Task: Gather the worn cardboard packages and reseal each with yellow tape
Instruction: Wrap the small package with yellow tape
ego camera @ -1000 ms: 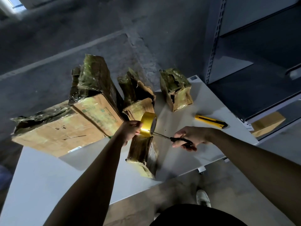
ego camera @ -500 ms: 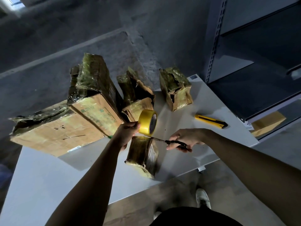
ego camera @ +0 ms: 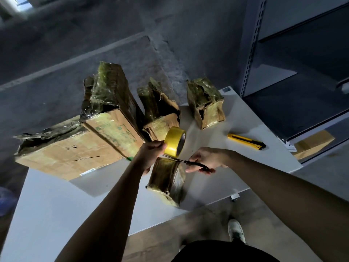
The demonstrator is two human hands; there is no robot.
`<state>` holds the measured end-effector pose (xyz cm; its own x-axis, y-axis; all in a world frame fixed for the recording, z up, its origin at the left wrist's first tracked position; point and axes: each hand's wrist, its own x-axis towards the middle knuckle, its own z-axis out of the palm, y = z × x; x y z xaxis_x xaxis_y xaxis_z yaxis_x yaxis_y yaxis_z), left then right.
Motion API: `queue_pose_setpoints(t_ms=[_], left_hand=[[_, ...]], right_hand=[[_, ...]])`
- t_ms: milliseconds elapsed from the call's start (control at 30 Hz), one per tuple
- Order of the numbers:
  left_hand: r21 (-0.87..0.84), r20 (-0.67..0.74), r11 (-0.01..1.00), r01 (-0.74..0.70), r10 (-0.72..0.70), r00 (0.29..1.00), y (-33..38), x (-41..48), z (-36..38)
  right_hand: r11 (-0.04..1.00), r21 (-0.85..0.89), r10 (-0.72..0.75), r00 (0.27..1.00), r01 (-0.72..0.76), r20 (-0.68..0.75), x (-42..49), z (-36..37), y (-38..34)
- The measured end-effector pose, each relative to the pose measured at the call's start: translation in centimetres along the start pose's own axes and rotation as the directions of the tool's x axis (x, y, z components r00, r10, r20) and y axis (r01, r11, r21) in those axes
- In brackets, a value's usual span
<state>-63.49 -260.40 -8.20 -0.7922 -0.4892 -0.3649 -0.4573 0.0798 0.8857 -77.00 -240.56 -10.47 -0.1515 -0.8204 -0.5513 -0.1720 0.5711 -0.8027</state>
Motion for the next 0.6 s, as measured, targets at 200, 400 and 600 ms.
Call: queue_pose_setpoints(t_ms=[200, 400, 600], left_hand=[[0.061, -0.064, 0.997, -0.036, 0.040, 0.997, -0.6, 0.1, 0.1], [0.088, -0.192, 0.992, -0.093, 0.108, 0.975, -1.1, -0.3, 1.4], [0.242, -0.043, 0.936, -0.256, 0.274, 0.961, -1.1, -0.2, 2.1]], right_hand=[[0.996, -0.086, -0.011, 0.998, 0.006, -0.058, 0.1, 0.4, -0.4], [0.998, -0.048, 0.028, 0.998, -0.031, -0.058, 0.3, 0.9, -0.2], [0.990, -0.087, 0.097, 0.990, -0.106, -0.104, 1.7, 1.1, -0.4]])
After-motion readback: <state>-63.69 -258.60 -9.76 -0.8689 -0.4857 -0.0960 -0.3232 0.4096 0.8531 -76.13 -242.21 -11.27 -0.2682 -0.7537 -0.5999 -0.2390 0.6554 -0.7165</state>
